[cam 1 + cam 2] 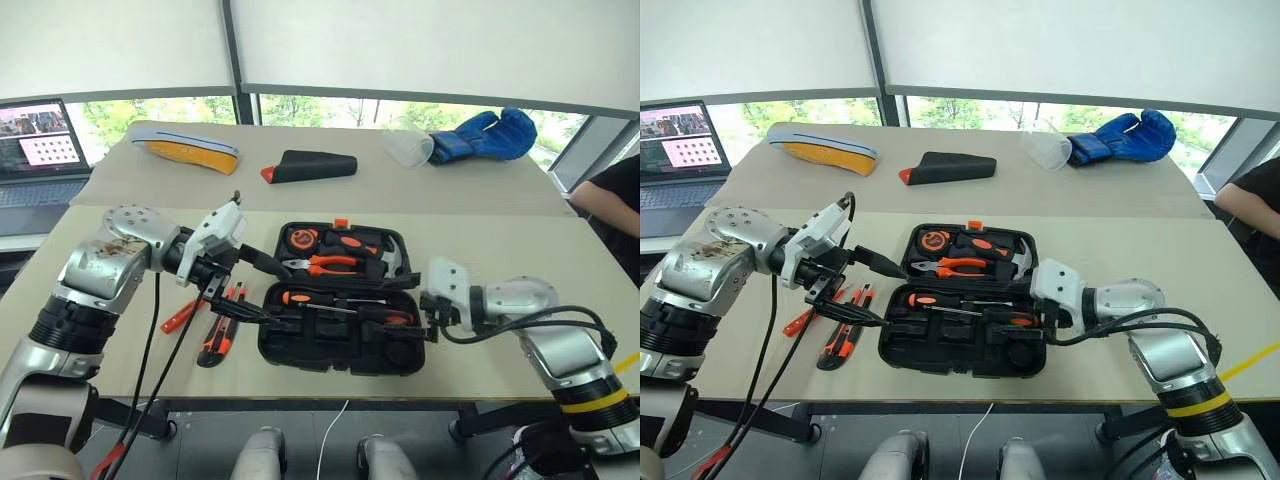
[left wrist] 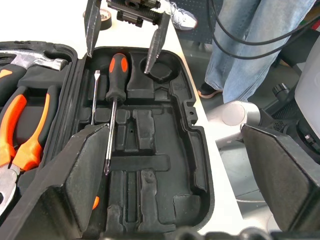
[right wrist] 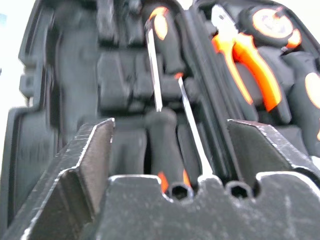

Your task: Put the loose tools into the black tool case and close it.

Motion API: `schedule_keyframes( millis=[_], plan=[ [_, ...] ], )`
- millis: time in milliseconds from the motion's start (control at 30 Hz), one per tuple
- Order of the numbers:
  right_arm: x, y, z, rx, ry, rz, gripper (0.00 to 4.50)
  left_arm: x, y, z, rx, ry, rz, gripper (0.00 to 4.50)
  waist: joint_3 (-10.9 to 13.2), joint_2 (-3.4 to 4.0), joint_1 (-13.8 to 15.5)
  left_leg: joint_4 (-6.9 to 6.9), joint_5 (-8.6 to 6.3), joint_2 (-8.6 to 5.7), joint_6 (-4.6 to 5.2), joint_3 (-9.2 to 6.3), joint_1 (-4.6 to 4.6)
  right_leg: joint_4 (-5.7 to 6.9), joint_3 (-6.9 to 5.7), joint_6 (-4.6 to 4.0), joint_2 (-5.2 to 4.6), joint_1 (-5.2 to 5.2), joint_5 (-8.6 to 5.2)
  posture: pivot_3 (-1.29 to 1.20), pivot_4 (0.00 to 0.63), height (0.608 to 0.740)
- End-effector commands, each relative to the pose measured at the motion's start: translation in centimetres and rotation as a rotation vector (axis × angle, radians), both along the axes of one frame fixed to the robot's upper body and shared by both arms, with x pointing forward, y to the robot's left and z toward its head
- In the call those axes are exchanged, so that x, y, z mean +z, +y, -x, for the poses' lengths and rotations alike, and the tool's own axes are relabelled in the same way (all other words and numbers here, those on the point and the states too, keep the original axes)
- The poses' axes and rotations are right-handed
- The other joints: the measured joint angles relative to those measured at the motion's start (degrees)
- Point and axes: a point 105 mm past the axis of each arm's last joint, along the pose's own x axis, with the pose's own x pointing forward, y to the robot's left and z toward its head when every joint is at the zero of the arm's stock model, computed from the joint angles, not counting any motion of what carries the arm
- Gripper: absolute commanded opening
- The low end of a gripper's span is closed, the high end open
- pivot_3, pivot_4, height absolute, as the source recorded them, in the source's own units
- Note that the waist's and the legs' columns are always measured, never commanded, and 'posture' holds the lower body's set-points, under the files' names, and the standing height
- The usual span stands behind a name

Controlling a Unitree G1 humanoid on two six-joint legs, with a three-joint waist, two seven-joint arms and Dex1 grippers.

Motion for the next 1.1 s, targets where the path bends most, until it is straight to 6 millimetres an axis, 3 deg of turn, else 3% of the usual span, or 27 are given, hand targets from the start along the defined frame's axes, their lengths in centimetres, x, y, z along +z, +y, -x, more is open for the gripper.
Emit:
schedule_keyframes(
  millis=[33,267,300,433,567,667,733,800,1000,1067,1100],
  plan=[
    [1.0,0.5,-0.5,-0.009,-0.060,0.001,2.56,0.9,0.1,-0.3,-0.004,-0.056,0.011,4.50,0.0,0.00,0.0,0.00,0.00,0.00,0.00,0.00,0.00,0.00,0.00,0.00,0.00,0.00,0.00,0.00,0.150,0.740],
    [0.0,1.5,-0.7,0.001,-0.036,0.029,0.19,0.8,0.0,-0.3,-0.008,-0.061,0.012,4.50,0.0,0.00,0.0,0.01,0.00,0.00,0.00,0.00,0.00,-0.01,0.00,0.00,0.00,0.01,0.00,0.00,0.150,0.740],
    [-0.4,1.9,-0.4,0.020,-0.018,0.040,0.05,0.8,0.0,-0.3,-0.007,-0.060,0.009,4.50,0.0,0.00,0.0,0.00,0.00,0.00,0.00,0.00,0.00,-0.01,0.00,0.00,0.00,0.01,0.00,0.00,0.150,0.740],
    [-2.1,2.7,-0.1,0.072,-0.009,0.144,0.05,0.5,0.1,-0.4,-0.005,-0.057,-0.002,4.50,0.0,0.00,0.0,0.00,0.00,0.00,0.00,0.00,0.00,0.02,0.00,0.00,0.01,0.00,0.00,0.00,0.150,0.740],
    [-5.0,1.4,-1.3,0.090,-0.121,0.376,0.05,0.5,0.0,-0.5,-0.002,-0.058,0.001,4.50,0.0,0.00,-0.2,0.02,0.01,0.00,0.00,0.00,0.05,0.05,0.01,0.00,0.02,0.01,0.00,0.00,0.150,0.740],
    [-5.9,0.9,-1.4,0.132,-0.153,0.462,0.05,0.4,0.0,-0.6,0.004,-0.062,-0.001,4.50,0.0,-0.03,-0.2,0.03,0.02,0.01,-0.04,0.00,0.23,0.11,0.01,0.00,0.02,0.11,0.00,0.00,0.150,0.740],
    [-5.6,1.2,-1.8,0.115,-0.172,0.444,0.05,0.3,0.1,-0.7,0.009,-0.064,-0.002,4.50,0.0,-0.06,-0.2,0.03,0.03,0.02,-0.08,0.00,0.34,0.15,0.01,-0.01,0.01,0.18,0.01,0.00,0.150,0.740],
    [-4.1,2.2,-1.9,0.092,-0.144,0.327,0.05,0.2,0.2,-0.8,0.018,-0.066,-0.002,4.50,-0.1,-0.09,-0.2,0.02,-0.21,0.04,-0.51,0.00,0.52,0.18,0.00,-0.04,0.01,0.16,0.03,0.00,0.150,0.740],
    [2.0,4.1,0.7,0.134,0.033,-0.041,0.05,0.2,1.2,-0.9,0.078,-0.066,0.005,4.50,0.0,-0.10,-0.2,0.03,-0.05,0.05,-0.63,0.02,0.42,0.55,0.08,-0.19,0.01,0.10,0.13,0.00,0.150,0.740],
    [3.6,4.2,1.3,0.135,0.075,-0.108,0.05,0.1,1.9,-1.1,0.131,-0.063,0.015,4.50,0.0,-0.09,-0.1,0.01,0.21,0.10,-0.21,-0.01,0.40,0.68,0.08,-0.32,0.08,0.02,0.06,0.00,0.150,0.740],
    [4.1,4.1,1.5,0.132,0.087,-0.124,0.31,0.1,2.3,-1.2,0.162,-0.060,0.021,4.50,0.0,-0.09,-0.2,0.01,0.22,0.16,-0.19,-0.02,0.40,0.69,0.08,-0.38,0.16,-0.01,0.02,0.00,0.150,0.740]
  ],
)
